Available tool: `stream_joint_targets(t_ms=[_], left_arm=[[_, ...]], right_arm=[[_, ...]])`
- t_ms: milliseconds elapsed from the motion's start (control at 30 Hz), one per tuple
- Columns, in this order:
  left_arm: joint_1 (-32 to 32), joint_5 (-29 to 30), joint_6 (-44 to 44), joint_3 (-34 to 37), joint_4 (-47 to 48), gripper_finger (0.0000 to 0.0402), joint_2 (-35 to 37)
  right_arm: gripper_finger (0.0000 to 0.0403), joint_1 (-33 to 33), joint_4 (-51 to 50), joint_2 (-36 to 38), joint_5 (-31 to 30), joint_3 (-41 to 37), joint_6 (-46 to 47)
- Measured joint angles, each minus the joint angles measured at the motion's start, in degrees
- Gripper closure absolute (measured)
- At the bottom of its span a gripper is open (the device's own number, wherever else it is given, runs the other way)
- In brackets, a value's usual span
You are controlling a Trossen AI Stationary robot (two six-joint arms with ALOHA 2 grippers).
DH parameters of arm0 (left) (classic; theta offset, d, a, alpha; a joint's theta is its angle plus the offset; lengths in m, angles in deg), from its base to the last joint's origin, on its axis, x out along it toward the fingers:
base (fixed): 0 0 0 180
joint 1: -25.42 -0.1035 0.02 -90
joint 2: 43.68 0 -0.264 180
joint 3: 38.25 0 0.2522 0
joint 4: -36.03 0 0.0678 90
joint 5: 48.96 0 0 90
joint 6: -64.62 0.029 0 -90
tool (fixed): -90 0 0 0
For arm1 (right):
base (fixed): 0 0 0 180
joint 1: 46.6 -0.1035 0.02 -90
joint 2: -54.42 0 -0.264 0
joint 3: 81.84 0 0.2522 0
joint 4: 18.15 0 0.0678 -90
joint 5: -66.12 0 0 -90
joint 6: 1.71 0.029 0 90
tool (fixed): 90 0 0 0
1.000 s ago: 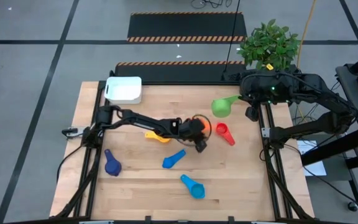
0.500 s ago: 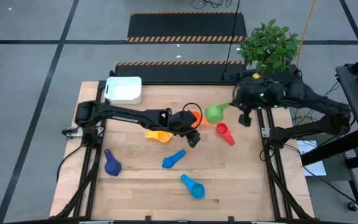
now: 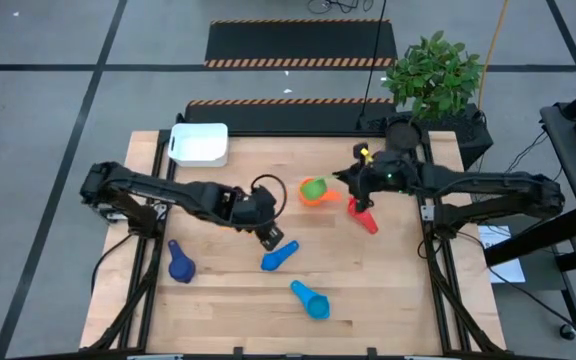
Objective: Nest measuring cups in basket
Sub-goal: Stack the green measuring cup into the orange measuring cup
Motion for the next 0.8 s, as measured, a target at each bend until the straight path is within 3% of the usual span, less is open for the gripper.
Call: stream_joint_targets(t_ms=[267, 800], left_arm=[[6.07, 1.58, -10.43, -0.02, 0.39, 0.0309, -0.23], [6.76, 1.23, -11.64, 0.0, -0.03, 0.0309, -0.23]], right_arm=[[0.0403, 0.92, 21.45, -1.83, -1.3, -9.72, -12.17], [0.0403, 1.36, 30.58, -2.54, -2.44, -18.61, -15.11]])
